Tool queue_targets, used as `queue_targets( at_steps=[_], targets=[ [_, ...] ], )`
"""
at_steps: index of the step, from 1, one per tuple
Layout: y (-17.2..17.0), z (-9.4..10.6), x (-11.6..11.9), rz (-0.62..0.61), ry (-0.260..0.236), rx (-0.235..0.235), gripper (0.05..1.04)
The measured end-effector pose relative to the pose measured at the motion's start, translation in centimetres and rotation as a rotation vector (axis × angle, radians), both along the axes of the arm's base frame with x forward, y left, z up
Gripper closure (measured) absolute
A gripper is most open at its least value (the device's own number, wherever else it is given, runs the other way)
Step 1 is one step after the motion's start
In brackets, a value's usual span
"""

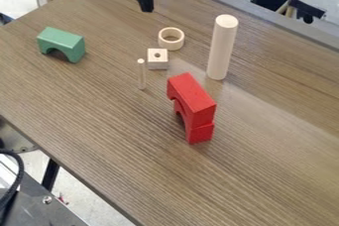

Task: Destroy the tower when putting the green arch on top of the red arch

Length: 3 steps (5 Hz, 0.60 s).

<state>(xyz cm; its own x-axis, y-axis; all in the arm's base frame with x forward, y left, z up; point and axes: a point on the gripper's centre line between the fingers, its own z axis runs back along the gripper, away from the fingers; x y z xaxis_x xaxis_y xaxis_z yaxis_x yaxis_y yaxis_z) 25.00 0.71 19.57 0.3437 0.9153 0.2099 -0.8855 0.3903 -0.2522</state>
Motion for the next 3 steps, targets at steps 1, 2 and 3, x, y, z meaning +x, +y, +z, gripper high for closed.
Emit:
queue_targets(
  at_steps=[1,2,3],
  targets=[
    [0.0,-0.7,-0.2,0.0,0.025,0.0,0.084],
    [2.9,-1.8,-0.3,0.054,0.055,0.01,0.085],
    [6.2,-3.6,0.1,0.105,0.102,0.02,0.084]
  ],
)
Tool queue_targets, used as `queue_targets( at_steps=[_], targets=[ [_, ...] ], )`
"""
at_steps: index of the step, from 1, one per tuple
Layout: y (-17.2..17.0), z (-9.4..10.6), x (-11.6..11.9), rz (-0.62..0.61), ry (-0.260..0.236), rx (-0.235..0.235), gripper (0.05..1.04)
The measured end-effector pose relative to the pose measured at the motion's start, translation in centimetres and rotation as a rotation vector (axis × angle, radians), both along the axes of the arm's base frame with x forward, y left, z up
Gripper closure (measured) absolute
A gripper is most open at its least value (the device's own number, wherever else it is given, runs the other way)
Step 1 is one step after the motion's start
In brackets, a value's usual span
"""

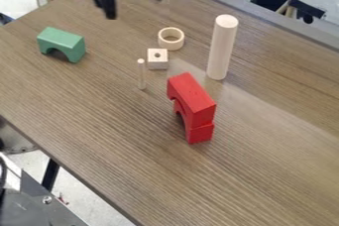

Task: Destroy the tower when putting the green arch on top of the red arch

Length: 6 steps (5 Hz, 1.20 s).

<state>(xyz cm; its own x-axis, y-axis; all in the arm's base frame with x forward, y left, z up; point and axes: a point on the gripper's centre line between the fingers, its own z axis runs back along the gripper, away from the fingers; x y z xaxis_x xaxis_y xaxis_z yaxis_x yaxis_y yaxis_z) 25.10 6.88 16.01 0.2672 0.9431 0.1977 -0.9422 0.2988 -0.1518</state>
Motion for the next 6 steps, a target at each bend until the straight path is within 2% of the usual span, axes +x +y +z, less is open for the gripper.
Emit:
queue_targets(
  at_steps=[1,3,4,6],
  targets=[
    [3.5,-1.0,0.5,0.059,0.023,0.008,0.084],
    [6.9,-5.5,1.4,0.094,0.083,0.021,0.084],
    [7.7,-6.4,2.0,0.11,0.069,0.052,0.084],
    [10.0,-7.5,1.2,0.257,0.044,0.122,0.084]
  ],
)
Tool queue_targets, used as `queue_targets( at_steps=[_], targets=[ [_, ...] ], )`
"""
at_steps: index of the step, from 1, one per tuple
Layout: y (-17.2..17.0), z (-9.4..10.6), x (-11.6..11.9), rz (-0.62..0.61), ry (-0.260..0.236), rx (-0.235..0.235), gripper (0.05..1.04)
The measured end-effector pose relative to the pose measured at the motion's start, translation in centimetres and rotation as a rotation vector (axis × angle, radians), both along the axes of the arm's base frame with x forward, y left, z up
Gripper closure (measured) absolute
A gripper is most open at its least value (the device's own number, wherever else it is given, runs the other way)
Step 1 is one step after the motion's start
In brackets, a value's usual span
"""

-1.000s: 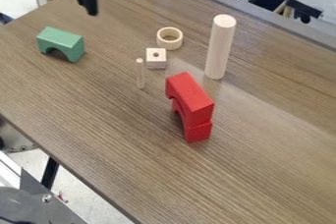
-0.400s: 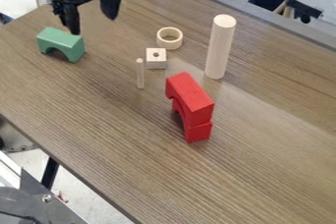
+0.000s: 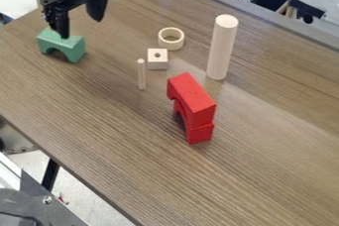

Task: Destroy the tower when putting the green arch on top of the red arch

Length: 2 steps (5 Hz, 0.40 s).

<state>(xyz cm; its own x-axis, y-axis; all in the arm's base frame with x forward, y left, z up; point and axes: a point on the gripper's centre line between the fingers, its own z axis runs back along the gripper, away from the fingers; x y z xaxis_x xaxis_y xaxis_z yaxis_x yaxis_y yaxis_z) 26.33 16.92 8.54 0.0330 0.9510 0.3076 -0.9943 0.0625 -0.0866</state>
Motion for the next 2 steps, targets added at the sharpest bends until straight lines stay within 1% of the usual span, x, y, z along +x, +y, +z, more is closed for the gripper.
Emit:
queue_targets(
  at_steps=[1,2],
  targets=[
    [1.3,-1.1,-0.5,0.053,0.015,0.004,0.084],
    [2.4,-2.6,-1.0,0.086,0.039,-0.008,0.084]
  ],
)
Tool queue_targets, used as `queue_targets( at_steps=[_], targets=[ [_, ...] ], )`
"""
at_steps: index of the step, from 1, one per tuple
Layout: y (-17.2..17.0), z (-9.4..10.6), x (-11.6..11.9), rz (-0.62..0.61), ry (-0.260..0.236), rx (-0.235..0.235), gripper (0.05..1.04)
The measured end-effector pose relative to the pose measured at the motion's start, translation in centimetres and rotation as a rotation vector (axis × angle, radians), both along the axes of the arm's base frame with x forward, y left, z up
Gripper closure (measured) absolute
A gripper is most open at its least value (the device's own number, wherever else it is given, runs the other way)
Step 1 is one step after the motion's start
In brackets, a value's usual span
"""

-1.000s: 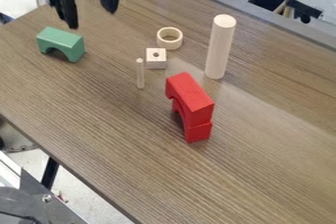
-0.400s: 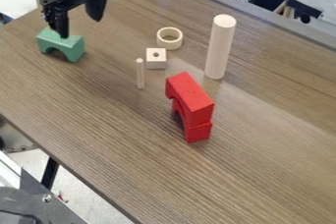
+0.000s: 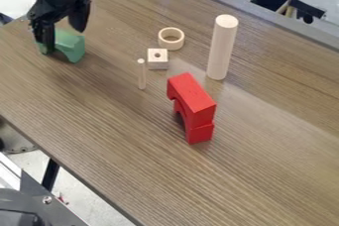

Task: Destroy the tower when putting the green arch on top of the red arch

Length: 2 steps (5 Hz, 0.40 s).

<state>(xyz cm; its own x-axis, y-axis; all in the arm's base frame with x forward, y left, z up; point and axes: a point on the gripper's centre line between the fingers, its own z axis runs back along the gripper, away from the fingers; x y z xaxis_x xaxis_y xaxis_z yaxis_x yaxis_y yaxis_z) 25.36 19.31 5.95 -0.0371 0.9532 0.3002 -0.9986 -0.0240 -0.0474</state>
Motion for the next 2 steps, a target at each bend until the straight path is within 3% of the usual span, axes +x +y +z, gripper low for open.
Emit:
queue_targets(
  at_steps=[2],
  targets=[
    [1.0,-2.9,0.2,0.041,0.033,-0.033,0.118]
  ],
)
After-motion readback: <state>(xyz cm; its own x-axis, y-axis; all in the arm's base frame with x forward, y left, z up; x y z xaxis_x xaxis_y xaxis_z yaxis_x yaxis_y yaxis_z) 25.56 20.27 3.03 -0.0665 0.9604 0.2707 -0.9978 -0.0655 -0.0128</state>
